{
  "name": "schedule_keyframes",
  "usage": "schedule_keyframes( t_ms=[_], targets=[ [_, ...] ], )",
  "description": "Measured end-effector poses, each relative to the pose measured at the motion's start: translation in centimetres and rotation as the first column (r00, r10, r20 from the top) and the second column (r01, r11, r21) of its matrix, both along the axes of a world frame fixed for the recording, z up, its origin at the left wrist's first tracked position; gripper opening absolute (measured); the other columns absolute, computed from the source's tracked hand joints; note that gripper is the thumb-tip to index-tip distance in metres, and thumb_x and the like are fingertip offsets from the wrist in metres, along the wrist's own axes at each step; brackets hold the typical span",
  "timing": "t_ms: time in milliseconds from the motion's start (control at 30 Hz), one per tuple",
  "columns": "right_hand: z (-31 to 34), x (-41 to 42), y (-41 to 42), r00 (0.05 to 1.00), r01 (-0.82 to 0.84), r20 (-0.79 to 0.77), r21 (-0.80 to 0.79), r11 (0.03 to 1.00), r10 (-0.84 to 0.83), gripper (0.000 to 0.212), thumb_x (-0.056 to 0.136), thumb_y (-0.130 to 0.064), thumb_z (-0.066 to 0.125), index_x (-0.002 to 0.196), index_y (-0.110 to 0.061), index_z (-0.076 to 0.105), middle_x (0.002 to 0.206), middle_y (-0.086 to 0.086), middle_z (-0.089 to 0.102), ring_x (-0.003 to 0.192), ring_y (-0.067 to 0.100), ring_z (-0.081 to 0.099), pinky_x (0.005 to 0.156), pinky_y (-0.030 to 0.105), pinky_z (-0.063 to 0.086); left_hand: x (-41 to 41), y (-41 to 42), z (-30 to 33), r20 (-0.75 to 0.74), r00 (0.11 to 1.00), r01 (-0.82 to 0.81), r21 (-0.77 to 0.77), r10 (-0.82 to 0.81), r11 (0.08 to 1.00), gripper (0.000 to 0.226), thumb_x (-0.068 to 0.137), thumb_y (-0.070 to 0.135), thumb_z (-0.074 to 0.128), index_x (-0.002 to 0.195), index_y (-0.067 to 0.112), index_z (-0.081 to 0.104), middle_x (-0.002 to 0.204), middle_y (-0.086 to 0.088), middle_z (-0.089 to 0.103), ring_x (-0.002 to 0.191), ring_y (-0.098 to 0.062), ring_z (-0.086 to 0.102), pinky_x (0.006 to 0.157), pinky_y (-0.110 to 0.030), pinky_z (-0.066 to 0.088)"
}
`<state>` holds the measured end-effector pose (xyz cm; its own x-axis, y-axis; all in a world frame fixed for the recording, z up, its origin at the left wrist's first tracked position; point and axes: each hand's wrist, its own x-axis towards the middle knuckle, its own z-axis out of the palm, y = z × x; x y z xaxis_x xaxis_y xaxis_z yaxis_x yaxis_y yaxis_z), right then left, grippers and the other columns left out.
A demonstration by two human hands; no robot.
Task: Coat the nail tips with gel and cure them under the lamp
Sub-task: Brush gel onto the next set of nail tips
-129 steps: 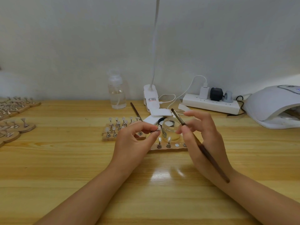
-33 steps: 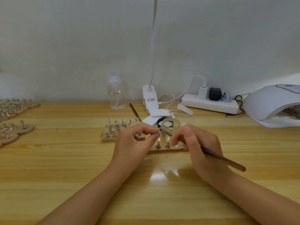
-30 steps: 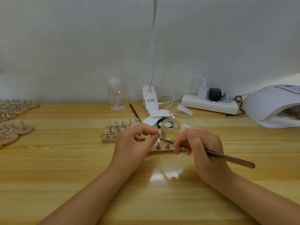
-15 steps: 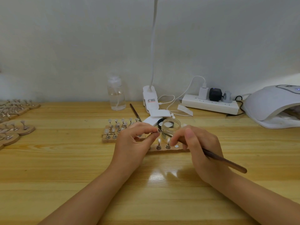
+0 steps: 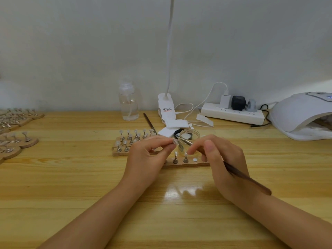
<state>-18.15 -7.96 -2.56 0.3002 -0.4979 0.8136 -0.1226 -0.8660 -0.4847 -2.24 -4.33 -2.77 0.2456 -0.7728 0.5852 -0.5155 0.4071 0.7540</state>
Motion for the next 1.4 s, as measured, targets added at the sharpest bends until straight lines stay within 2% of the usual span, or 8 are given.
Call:
schedule_keyframes(
  t_ms=[167,300,467,767,1000,1200,1300,1400],
  targets=[
    [-0.06,-0.18,0.05,0.999,-0.044,0.023,0.013,0.999,0.044,0.044,0.091,-0.022,0.031,0.064,-0.010,0.063,0.060,-0.010,0.059,0.059,-0.005,0.050,0.058,0.027,0.041,0.01,0.12,0.02,-0.010,1.000,0.014,0.004,-0.014,1.000,0.031,0.075,0.008,0.070,0.076,0.039,0.067,0.075,0.030,0.066,0.079,0.003,0.063,0.065,-0.032,0.052],
    [0.01,0.01,0.04,1.000,-0.018,-0.023,0.074,0.997,0.020,0.037,0.089,-0.029,0.034,0.075,-0.015,0.064,0.062,-0.026,0.054,0.057,0.000,0.051,0.062,0.019,0.036,0.01,0.10,-0.05,-0.024,1.000,0.014,0.021,-0.013,1.000,0.028,0.076,0.009,0.069,0.082,0.036,0.067,0.081,0.023,0.066,0.081,0.002,0.063,0.067,-0.032,0.052],
    [-0.16,-0.15,0.06,0.993,-0.117,0.041,0.103,0.988,0.113,0.039,0.090,-0.025,0.030,0.064,-0.023,0.058,0.057,-0.003,0.061,0.055,-0.002,0.052,0.060,0.025,0.039,0.00,0.11,-0.04,-0.023,1.000,0.020,0.046,-0.018,0.999,0.022,0.077,0.011,0.068,0.091,0.027,0.069,0.086,0.020,0.067,0.083,0.002,0.063,0.070,-0.036,0.053],
    [-0.05,-0.04,0.08,0.990,-0.140,0.049,0.129,0.982,0.134,0.037,0.090,-0.022,0.030,0.066,-0.021,0.059,0.059,-0.002,0.062,0.057,-0.002,0.054,0.059,0.013,0.041,-0.08,0.05,0.00,-0.010,1.000,0.020,0.041,-0.020,0.999,0.026,0.078,0.009,0.067,0.088,0.032,0.067,0.084,0.023,0.066,0.082,-0.001,0.063,0.071,-0.043,0.053],
    [0.03,-0.06,0.11,0.997,-0.073,-0.025,0.105,0.992,0.076,0.043,0.089,-0.026,0.034,0.062,-0.010,0.063,0.059,-0.006,0.061,0.059,0.004,0.056,0.059,0.021,0.044,-0.12,0.02,0.01,0.013,1.000,0.011,0.002,-0.011,1.000,0.029,0.077,0.007,0.068,0.084,0.035,0.066,0.084,0.021,0.066,0.083,-0.006,0.063,0.069,-0.041,0.053],
    [0.52,0.07,0.05,0.992,0.123,-0.038,0.021,0.992,-0.122,0.021,0.078,-0.035,0.054,0.090,-0.019,0.061,0.085,-0.008,0.063,0.081,0.004,0.058,0.077,0.013,0.044,-0.26,0.20,0.16,0.019,0.999,0.027,-0.049,-0.026,0.998,0.023,0.073,0.008,0.070,0.088,0.026,0.068,0.082,0.018,0.066,0.083,0.003,0.063,0.073,-0.014,0.048],
    [0.35,0.16,-0.13,0.986,0.131,-0.102,0.020,0.991,-0.128,0.033,0.073,-0.040,0.060,0.098,-0.019,0.060,0.096,-0.005,0.064,0.091,0.008,0.060,0.086,0.030,0.048,-0.42,0.35,0.24,0.049,0.997,0.069,-0.039,-0.067,0.997,0.022,0.074,0.009,0.070,0.089,0.025,0.069,0.083,0.011,0.069,0.084,-0.005,0.063,0.073,-0.033,0.052],
    [0.18,0.26,-0.23,0.983,0.120,-0.139,0.000,0.993,-0.119,0.034,0.072,-0.037,0.067,0.099,-0.017,0.062,0.097,-0.006,0.063,0.093,0.012,0.061,0.083,0.044,0.049,-0.46,0.41,0.12,0.114,0.988,0.108,-0.062,-0.100,0.992,0.023,0.073,0.007,0.071,0.090,0.023,0.070,0.081,0.011,0.069,0.083,-0.007,0.062,0.077,-0.029,0.048]
  ],
)
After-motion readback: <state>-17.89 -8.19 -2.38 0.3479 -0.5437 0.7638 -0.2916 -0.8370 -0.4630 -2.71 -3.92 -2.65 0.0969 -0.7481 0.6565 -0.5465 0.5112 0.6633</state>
